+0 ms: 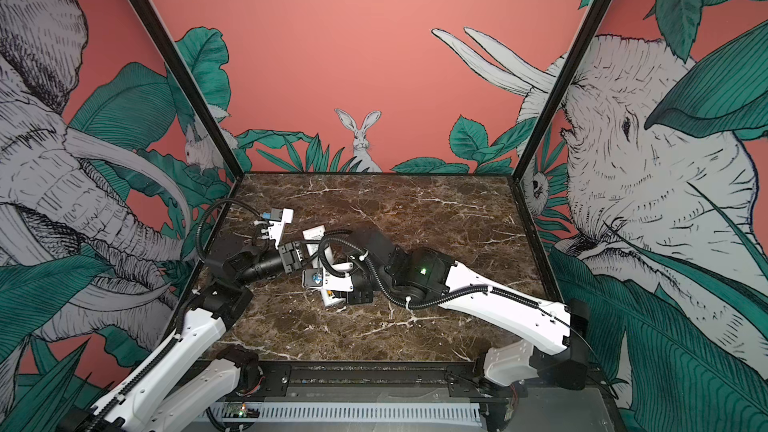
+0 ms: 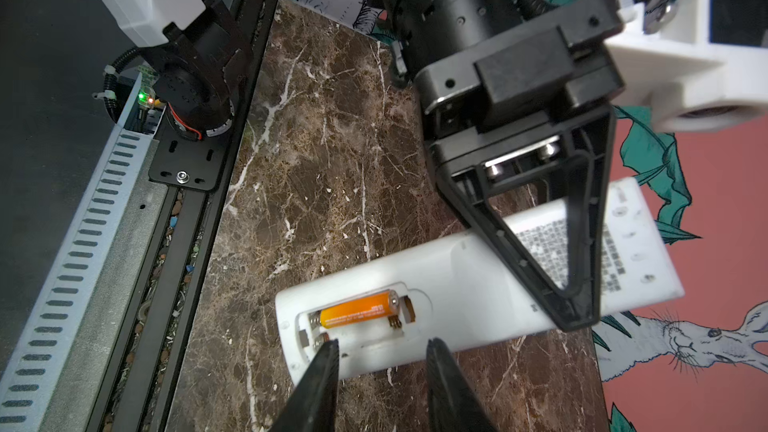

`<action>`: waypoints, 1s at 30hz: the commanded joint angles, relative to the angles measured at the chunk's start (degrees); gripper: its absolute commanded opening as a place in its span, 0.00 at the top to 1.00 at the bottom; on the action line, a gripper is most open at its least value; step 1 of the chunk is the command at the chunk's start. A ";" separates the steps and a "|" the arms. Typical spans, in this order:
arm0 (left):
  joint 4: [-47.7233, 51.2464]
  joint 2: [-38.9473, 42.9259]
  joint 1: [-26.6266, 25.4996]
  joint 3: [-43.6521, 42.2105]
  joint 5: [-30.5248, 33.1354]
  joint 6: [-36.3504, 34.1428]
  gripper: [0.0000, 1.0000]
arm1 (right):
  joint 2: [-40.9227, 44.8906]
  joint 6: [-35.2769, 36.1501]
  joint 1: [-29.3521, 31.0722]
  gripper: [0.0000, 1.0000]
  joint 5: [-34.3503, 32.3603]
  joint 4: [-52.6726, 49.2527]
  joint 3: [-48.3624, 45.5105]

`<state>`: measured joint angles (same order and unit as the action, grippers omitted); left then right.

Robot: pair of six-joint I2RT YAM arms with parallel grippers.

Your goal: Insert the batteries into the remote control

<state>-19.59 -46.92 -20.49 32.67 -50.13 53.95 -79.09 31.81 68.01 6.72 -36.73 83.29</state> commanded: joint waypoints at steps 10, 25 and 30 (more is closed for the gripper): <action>-0.71 0.56 -0.16 1.92 -1.20 -0.47 1.00 | -1.77 1.32 0.39 0.71 0.44 3.28 1.27; -0.80 0.59 -0.17 1.80 -1.29 -0.34 1.00 | -2.41 1.76 0.37 0.75 -0.06 5.00 -0.48; -0.71 0.47 -0.16 1.91 -1.28 -0.34 1.00 | -2.80 1.93 0.39 0.76 -0.04 5.27 -1.01</action>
<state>-19.59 -46.92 -20.49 32.67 -50.37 53.95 -81.49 33.06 68.01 6.46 -33.30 83.09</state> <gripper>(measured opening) 0.203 0.245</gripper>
